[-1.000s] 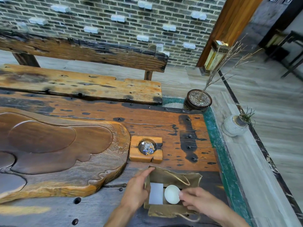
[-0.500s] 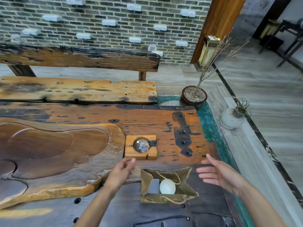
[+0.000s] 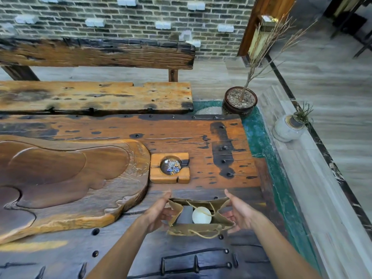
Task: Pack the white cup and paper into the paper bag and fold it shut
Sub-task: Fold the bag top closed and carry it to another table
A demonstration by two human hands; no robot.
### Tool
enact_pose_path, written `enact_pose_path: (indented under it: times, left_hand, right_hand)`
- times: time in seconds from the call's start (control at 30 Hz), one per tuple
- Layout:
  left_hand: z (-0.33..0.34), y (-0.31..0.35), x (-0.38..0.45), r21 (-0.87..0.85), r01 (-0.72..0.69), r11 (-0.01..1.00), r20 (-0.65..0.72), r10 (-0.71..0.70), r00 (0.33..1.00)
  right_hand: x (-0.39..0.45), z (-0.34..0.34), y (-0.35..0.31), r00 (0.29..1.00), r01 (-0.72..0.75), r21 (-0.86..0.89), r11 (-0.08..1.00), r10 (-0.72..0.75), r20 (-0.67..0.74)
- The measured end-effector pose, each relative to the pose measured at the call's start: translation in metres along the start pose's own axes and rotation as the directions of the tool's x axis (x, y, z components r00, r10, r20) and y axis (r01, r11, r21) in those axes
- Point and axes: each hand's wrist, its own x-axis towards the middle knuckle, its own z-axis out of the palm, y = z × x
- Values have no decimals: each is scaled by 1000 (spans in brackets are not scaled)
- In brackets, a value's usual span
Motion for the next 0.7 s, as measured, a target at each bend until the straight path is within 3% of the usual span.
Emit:
enact_pose_path:
  times: [0.33,0.47,0.57,0.7]
  left_hand:
    - [-6,-8,17,-57,-102,993,-7,102,995]
    - [-12,-20,23,136,-198,971,-63,208,976]
    - [-14,-23,23,317,-255,913,-82,295,952]
    - [-15,-23,27,469,-319,823,-95,407,909]
  right_hand:
    - [9,9,4,994,55,53,997,-59,88]
    - [11,10,13,987,157,104,982,-159,19]
    - [2,13,18,971,239,-85,967,-238,27]
    - [0,16,17,928,302,-410,861,-363,-79]
